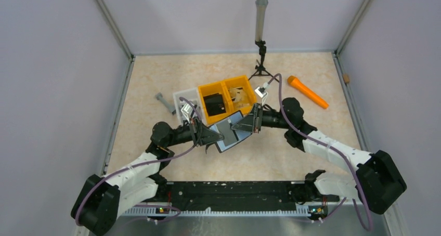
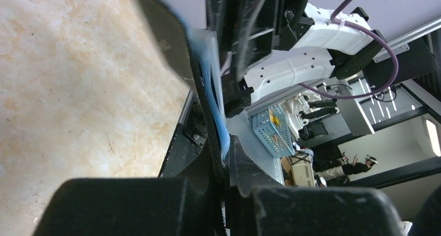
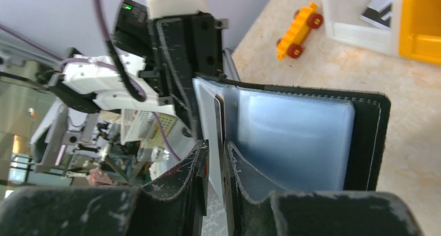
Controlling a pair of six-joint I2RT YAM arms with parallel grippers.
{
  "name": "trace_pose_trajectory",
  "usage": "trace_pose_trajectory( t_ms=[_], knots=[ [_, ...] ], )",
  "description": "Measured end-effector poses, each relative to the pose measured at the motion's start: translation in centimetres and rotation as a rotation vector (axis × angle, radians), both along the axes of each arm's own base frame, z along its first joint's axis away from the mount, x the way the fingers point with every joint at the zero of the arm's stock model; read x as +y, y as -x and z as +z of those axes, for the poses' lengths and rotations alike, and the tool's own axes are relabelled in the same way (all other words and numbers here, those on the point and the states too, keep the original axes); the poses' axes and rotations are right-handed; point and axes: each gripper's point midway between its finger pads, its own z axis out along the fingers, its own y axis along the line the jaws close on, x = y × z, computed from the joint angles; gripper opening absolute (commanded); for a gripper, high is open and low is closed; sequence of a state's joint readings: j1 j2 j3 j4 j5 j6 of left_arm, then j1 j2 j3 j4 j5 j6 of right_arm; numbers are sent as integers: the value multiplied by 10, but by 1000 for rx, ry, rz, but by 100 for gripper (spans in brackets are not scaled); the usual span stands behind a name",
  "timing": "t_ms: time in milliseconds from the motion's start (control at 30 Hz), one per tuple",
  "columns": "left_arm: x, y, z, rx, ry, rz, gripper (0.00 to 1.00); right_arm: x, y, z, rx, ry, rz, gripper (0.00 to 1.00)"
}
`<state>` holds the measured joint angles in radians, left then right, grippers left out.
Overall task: Take the credit cards out of the card holder
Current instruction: Remove the credit card from the card holder.
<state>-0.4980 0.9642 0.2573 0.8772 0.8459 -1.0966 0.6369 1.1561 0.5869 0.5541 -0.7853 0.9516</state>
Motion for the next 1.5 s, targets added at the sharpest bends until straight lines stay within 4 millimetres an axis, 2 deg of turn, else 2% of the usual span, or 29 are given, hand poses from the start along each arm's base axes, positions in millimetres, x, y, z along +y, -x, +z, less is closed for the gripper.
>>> trace_pose_trajectory(
  t_ms=[33,67,133,433,800,1000,1333,1500],
  knots=[
    [0,1,1,-3,1,-3,0,0,-1,-5,-1,22,-8,14],
    [0,3,2,-7,3,-9,0,1,-2,-9,0,39,-13,6],
    [-1,7,3,-13,5,-26,0,2,-1,-17,-5,78,-15,0],
    [-1,9,0,3,-7,-36,0,1,0,-22,-2,106,-18,0],
    [1,16,13,-55,24,-46,0,-12,6,0,11,-1,30,0],
    [2,20,15,-67,26,-65,0,-14,11,0,16,2,58,0],
    [5,26,24,-112,46,-65,0,-20,6,-3,25,10,51,0],
    [5,26,25,-120,50,-68,0,-21,8,4,28,-13,67,0]
  ],
)
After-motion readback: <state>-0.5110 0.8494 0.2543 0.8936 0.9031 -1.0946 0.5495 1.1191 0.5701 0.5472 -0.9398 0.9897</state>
